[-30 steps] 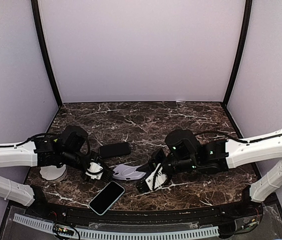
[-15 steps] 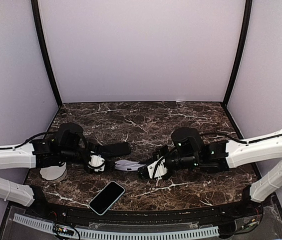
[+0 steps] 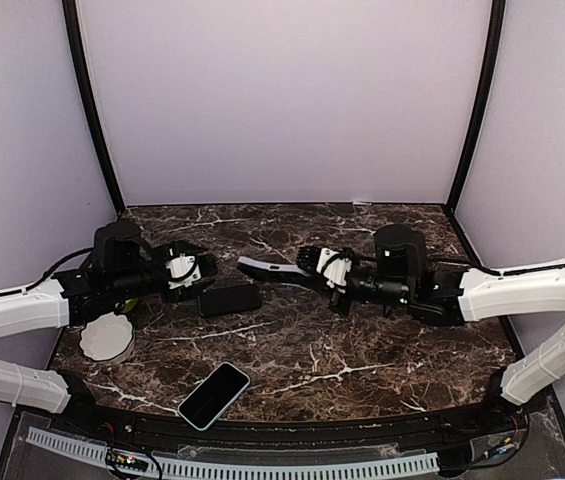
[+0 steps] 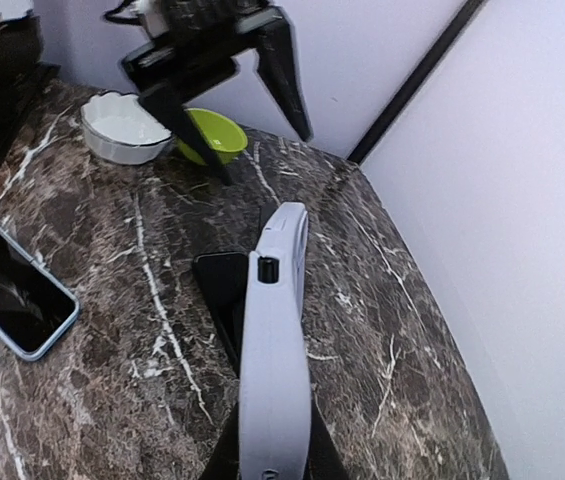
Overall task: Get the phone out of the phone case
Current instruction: Remove the top left corner of the phone case, then remove the bottom left corner of the phone case.
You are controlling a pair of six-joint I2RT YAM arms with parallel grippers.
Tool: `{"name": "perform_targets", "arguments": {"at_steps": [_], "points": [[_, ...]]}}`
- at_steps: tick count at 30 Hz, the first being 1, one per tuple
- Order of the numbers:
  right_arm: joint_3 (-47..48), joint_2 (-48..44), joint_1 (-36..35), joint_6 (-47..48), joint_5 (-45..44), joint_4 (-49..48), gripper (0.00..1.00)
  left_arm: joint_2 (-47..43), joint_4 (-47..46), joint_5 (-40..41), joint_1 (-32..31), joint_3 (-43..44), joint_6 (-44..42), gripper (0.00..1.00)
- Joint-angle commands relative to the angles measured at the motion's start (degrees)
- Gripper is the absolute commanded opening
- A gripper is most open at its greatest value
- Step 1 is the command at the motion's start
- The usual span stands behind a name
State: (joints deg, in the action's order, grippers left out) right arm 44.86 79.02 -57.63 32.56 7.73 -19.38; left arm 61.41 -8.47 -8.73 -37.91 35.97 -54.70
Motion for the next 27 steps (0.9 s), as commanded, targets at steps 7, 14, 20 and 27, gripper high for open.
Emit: {"name": "perform_targets", "arguments": {"at_steps": [7, 14, 20, 27], "points": [[4.8, -2.4, 8.4, -29.5, -4.7, -16.7, 0.0, 1.2, -12.7, 6.5, 2.0, 2.6, 18.8, 0.64], [10.6, -0.3, 9.5, -44.7, -9.5, -16.6, 0.0, 1.0, -9.2, 7.6, 2.5, 8.5, 32.4, 0.64], [18.0, 1.8, 10.8, -57.2, -9.5, -12.0, 0.0, -0.3, -9.7, -3.7, 4.6, 11.2, 43.5, 0.61], [20.6, 1.4, 11.8, -65.9, -1.5, -14.5, 0.0, 0.1, -14.0, -26.0, 9.1, 12.5, 58.6, 0.55]]}}
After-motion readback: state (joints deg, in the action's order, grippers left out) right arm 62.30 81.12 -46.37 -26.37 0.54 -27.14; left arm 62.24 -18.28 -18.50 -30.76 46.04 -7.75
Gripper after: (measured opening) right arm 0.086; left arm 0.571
